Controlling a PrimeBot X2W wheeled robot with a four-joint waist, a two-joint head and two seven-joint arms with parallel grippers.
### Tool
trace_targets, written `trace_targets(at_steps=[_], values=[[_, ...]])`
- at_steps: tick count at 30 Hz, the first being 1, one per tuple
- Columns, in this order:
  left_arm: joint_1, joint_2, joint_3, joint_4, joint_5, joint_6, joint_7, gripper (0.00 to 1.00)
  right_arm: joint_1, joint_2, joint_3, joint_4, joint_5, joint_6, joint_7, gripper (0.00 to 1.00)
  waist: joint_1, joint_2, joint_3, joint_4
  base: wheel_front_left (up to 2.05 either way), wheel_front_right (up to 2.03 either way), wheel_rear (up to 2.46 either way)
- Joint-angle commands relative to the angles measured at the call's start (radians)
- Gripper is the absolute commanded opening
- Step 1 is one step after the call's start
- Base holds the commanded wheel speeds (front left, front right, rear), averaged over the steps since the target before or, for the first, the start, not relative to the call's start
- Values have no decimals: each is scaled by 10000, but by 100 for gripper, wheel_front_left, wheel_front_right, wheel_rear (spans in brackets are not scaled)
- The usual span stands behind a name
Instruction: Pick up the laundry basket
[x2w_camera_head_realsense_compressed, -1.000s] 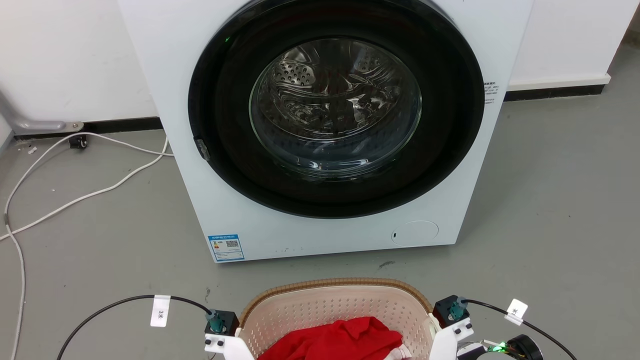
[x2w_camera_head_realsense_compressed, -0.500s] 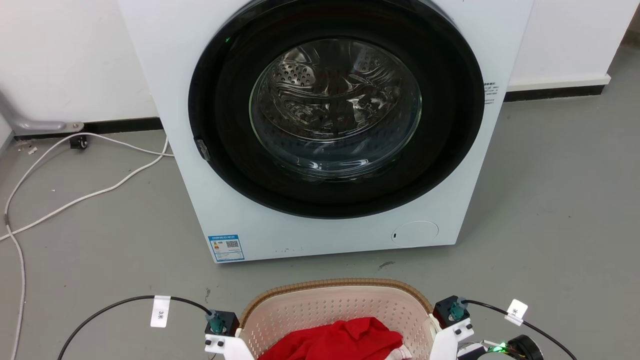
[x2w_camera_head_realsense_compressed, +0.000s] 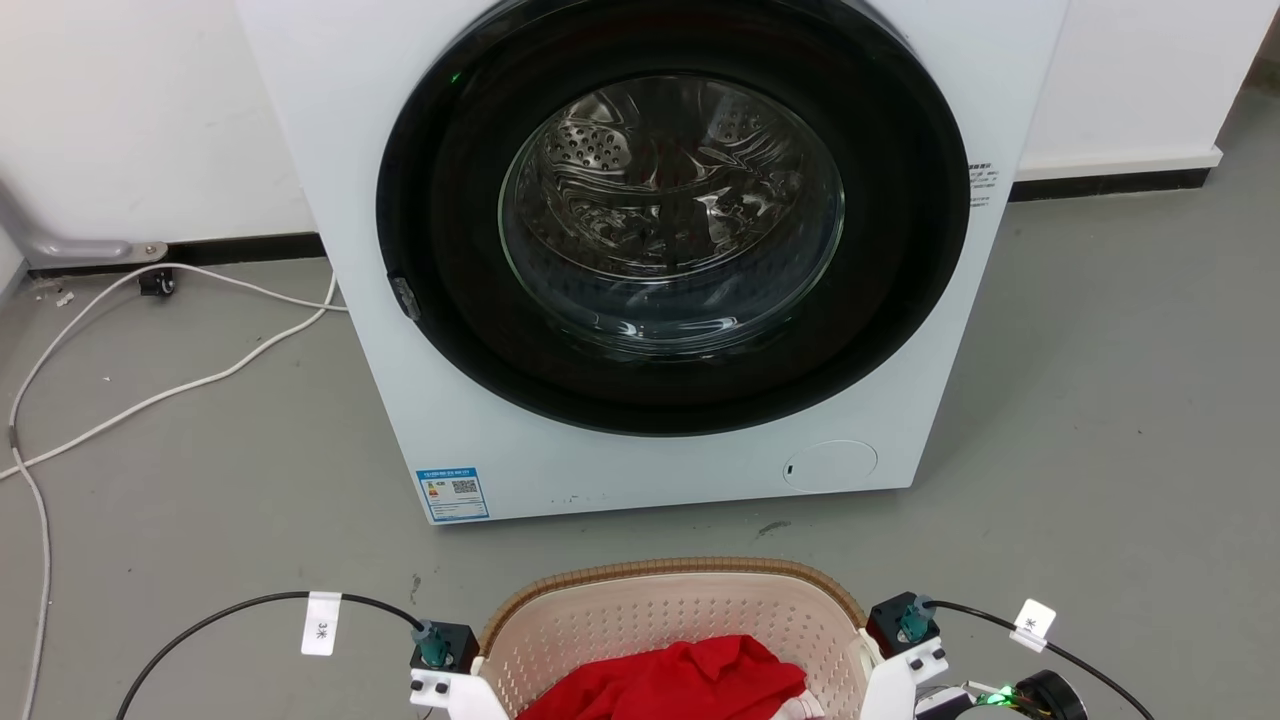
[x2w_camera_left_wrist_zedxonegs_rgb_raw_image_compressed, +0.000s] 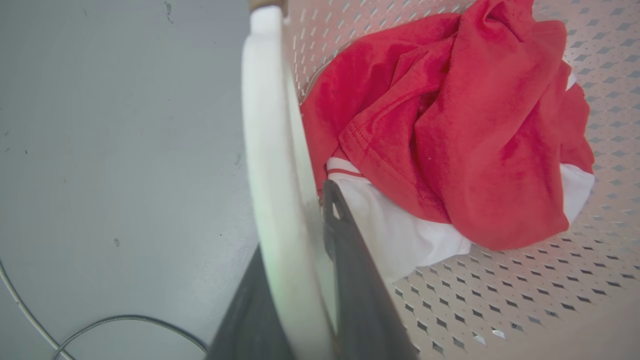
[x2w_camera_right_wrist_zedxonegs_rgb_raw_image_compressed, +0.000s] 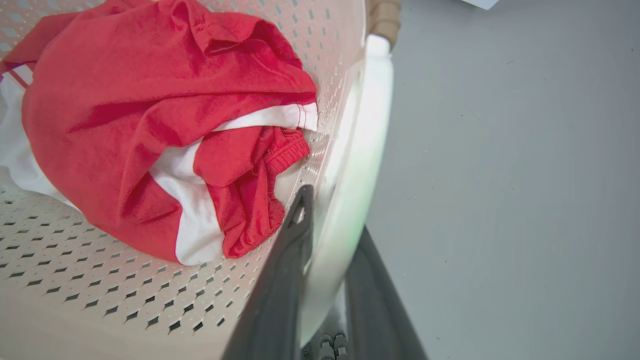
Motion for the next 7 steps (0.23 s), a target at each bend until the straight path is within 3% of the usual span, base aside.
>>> trace_targets(at_steps=[1, 7], values=[[-193, -178, -48, -131, -42, -152, -90, 0, 18, 145, 68, -98, -3, 131, -68, 0, -1, 0, 8, 1, 0, 0, 0], [-202, -145, -134, -117, -114, -152, -99, 0, 40, 145, 95, -96, 30, 131, -82, 0, -1, 0, 29, -13, 0, 0, 0]])
